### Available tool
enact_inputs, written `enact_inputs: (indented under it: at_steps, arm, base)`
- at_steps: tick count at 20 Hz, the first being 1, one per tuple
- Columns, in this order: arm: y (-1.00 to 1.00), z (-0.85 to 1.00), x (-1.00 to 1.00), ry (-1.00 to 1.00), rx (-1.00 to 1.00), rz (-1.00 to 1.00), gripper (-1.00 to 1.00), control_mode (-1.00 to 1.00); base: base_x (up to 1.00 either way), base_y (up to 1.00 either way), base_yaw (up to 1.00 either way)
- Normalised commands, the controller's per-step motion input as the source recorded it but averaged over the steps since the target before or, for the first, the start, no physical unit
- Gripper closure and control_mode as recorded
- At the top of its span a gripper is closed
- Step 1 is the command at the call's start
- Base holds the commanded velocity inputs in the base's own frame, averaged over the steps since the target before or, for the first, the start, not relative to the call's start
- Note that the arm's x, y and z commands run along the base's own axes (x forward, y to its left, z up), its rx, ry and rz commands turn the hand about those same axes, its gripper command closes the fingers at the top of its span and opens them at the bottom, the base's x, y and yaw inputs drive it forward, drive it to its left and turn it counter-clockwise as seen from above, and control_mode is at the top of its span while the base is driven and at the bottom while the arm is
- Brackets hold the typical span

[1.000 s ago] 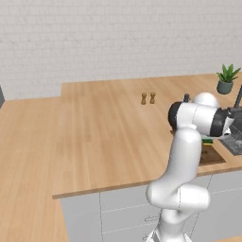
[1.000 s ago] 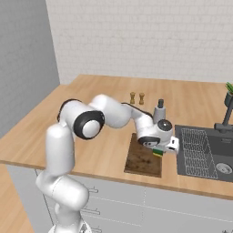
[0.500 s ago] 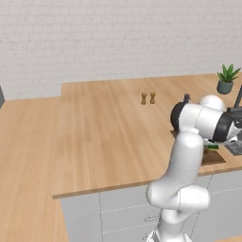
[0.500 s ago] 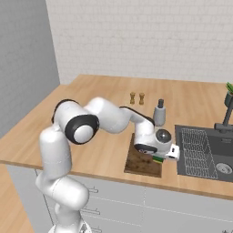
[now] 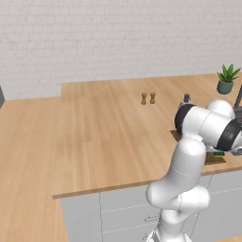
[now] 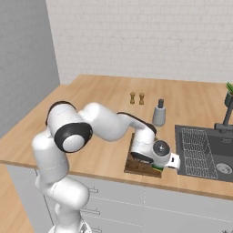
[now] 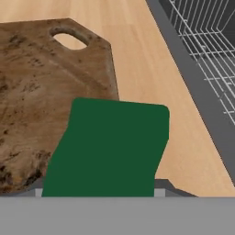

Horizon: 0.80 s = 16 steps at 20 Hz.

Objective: Pick up the sponge from the counter and clean the cutting board by briefly scrubbing or pressing down on the cutting board. Once finished, release the sponge.

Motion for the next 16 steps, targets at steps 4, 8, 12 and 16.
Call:
enact_inputs:
  at_steps: [4,8,12,16]
  arm:
    - [0.00,-0.02,-0.51,-0.04,-0.04,0.00,1.00,-1.00]
    - [0.00,-0.01,-0.39,-0.02,-0.03,0.00,1.00,-1.00]
    - [-0.02,0.35,-0.05,-0.05,0.00,0.00,1.00,-1.00]
    - [0.00,0.98,0.15,-0.01,-0.03,0.00,1.00,-1.00]
  base:
    - [0.00,0.00,0.00]
    - [0.00,0.00,0.00]
    - [0.00,0.00,0.00]
    - [0.00,0.00,0.00]
